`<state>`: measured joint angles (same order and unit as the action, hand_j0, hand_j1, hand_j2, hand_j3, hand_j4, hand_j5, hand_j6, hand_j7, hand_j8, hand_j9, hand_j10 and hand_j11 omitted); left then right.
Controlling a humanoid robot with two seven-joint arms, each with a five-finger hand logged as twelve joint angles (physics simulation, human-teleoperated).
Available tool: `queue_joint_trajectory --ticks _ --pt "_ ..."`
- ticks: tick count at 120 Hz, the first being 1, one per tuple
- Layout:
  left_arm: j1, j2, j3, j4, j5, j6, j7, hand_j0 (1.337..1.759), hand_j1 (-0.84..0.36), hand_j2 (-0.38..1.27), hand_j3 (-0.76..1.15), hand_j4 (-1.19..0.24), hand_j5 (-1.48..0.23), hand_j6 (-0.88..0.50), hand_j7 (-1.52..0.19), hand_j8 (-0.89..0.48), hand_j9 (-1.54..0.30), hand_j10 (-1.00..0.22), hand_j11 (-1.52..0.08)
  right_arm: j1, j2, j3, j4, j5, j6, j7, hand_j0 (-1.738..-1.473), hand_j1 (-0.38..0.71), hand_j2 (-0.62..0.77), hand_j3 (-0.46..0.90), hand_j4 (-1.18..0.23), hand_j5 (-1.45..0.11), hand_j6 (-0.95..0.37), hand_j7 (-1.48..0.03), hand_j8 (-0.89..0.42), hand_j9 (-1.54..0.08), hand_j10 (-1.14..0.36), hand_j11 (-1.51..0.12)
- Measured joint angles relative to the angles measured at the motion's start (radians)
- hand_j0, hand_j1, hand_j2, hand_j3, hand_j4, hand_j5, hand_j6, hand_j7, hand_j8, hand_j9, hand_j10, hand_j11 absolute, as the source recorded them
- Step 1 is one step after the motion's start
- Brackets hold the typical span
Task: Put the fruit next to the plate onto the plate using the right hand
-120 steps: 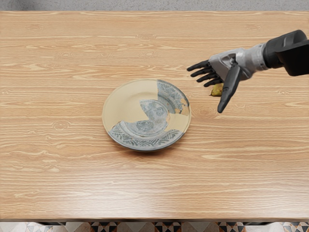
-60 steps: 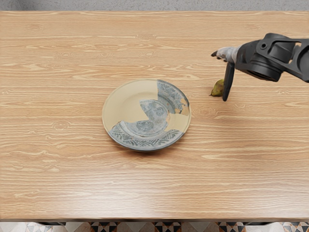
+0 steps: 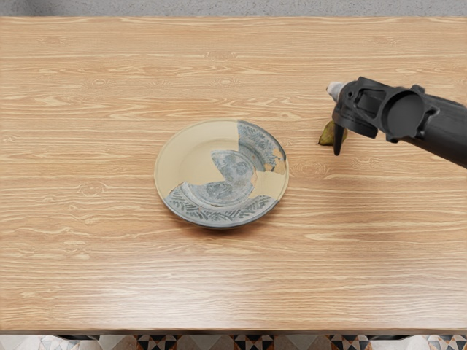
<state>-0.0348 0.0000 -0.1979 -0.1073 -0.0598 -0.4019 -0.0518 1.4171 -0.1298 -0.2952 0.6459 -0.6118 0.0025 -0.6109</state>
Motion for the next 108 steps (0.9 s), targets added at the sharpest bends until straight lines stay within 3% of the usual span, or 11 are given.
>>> queue_joint_trajectory --ticks 35,108 --pt "0.000 0.000 0.000 0.000 0.000 0.000 0.000 1.658 0.33 0.00 0.00 -0.01 -0.02 -0.01 -0.02 -0.01 -0.02 -0.01 -0.02 -0.052 0.107 -0.048 -0.176 -0.008 -0.016 0.000 -1.658 -0.31 -0.01 0.00 -0.04 -0.04 -0.04 -0.04 -0.04 -0.04 -0.04 -0.04" --pt "0.000 0.000 0.000 0.000 0.000 0.000 0.000 1.658 0.33 0.00 0.00 -0.01 -0.02 -0.01 -0.02 -0.01 -0.02 -0.01 -0.02 -0.110 0.130 -0.093 -0.279 -0.005 -0.053 0.000 -1.658 -0.19 -0.02 0.00 -0.13 -0.17 -0.14 -0.17 -0.13 -0.17 -0.13 -0.17"
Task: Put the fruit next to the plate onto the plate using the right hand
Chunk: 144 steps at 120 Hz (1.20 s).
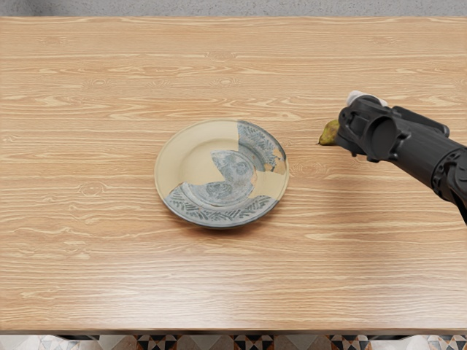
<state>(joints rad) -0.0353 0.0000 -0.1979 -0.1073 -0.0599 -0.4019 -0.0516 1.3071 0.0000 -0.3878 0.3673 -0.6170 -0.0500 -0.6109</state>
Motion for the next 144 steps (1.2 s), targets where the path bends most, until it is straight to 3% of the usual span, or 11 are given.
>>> queue_joint_trajectory --ticks 56,109,144 --pt "0.000 0.000 0.000 0.001 0.000 0.000 0.000 1.658 0.33 0.00 0.00 -0.01 -0.02 -0.01 -0.02 -0.01 -0.02 -0.01 -0.02 0.003 0.000 0.012 -0.008 0.007 0.011 0.000 -1.658 -0.11 -0.04 0.00 -0.20 -0.26 -0.20 -0.26 -0.20 -0.26 -0.20 -0.26" --pt "0.001 0.000 0.000 0.003 0.000 0.000 0.000 1.658 0.33 0.00 0.00 -0.01 -0.02 -0.01 -0.02 -0.01 -0.02 -0.01 -0.02 0.030 0.000 0.039 -0.002 0.008 0.018 0.000 -1.658 -0.12 -0.04 0.00 -0.20 -0.26 -0.20 -0.25 -0.20 -0.25 -0.20 -0.25" --pt "0.002 0.000 0.000 0.003 0.000 0.000 0.000 1.658 0.33 0.00 0.00 -0.01 -0.02 -0.01 -0.02 -0.01 -0.02 -0.01 -0.02 0.074 0.000 0.083 0.042 0.008 0.010 0.000 -1.658 -0.12 -0.04 0.00 -0.20 -0.25 -0.20 -0.25 -0.20 -0.25 -0.20 -0.25"
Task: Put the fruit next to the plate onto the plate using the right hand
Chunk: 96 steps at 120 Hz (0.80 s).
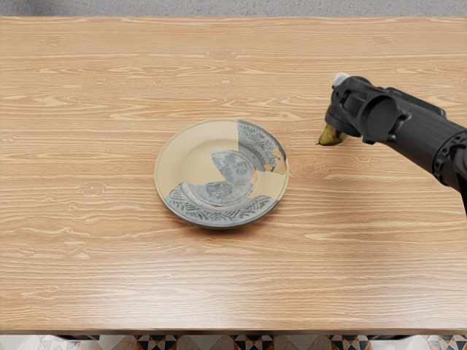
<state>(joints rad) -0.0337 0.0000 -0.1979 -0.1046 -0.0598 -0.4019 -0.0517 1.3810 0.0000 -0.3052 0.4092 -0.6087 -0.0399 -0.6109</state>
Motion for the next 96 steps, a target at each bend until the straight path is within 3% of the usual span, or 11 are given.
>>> queue_joint_trajectory --ticks 29,96 --pt "0.000 0.000 0.000 0.000 0.000 0.000 0.000 1.658 0.33 0.00 0.00 -0.01 -0.02 -0.01 -0.02 -0.01 -0.02 -0.01 -0.02 0.003 0.000 0.005 0.047 0.001 0.007 0.000 -1.658 -0.12 -0.04 0.00 -0.20 -0.25 -0.20 -0.25 -0.20 -0.25 -0.20 -0.25" --pt "-0.001 0.000 0.000 0.000 0.000 0.000 0.000 1.658 0.33 0.00 0.00 -0.01 -0.02 -0.01 -0.02 -0.01 -0.02 -0.01 -0.02 -0.041 0.000 -0.007 0.042 -0.006 0.001 0.000 -1.658 -0.12 -0.04 0.00 -0.20 -0.25 -0.20 -0.25 -0.20 -0.25 -0.19 -0.25"
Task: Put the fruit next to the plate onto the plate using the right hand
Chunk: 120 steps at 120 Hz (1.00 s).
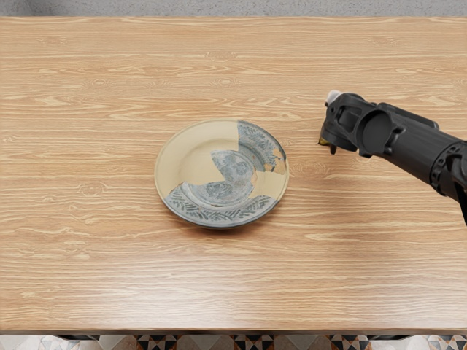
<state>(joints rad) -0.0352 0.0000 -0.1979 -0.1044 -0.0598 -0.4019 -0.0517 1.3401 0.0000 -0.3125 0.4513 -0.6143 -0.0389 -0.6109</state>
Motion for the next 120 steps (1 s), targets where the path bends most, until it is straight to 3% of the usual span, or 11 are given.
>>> queue_joint_trajectory --ticks 120 --pt "0.000 0.000 0.000 -0.001 0.000 0.000 0.000 1.658 0.33 0.00 0.00 -0.01 -0.02 -0.01 -0.02 -0.01 -0.02 -0.01 -0.02 -0.029 0.000 -0.002 -0.009 -0.003 -0.005 0.000 -1.658 0.07 -0.07 0.00 -0.35 -0.45 -0.35 -0.45 -0.35 -0.45 -0.35 -0.45"
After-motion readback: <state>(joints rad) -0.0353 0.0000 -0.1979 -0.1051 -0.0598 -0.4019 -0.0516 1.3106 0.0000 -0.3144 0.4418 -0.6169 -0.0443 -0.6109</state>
